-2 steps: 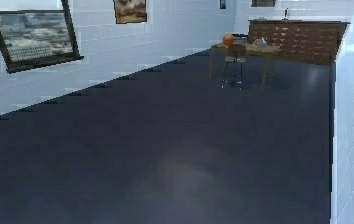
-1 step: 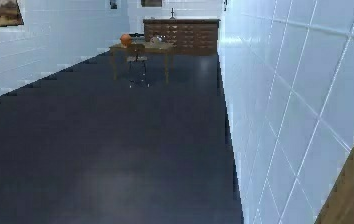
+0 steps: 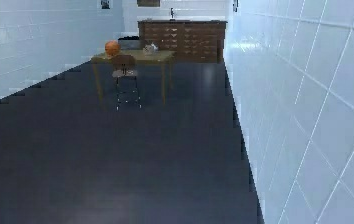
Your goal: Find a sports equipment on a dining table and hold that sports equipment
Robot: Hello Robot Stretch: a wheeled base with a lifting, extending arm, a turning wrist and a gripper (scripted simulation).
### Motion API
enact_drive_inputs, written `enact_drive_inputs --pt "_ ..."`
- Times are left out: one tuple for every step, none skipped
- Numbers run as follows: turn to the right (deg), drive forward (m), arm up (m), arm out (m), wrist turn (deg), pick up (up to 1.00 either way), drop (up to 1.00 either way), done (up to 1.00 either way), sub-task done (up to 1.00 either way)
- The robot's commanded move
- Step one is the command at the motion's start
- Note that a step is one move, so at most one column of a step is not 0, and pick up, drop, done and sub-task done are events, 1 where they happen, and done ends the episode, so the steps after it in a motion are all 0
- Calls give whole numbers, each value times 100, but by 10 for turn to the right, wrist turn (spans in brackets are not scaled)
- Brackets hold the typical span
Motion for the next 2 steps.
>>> enact_drive_inputs --pt "0 100 0 0 0 0 0 0 0" --pt "0 100 0 0 0 0 0 0 0"
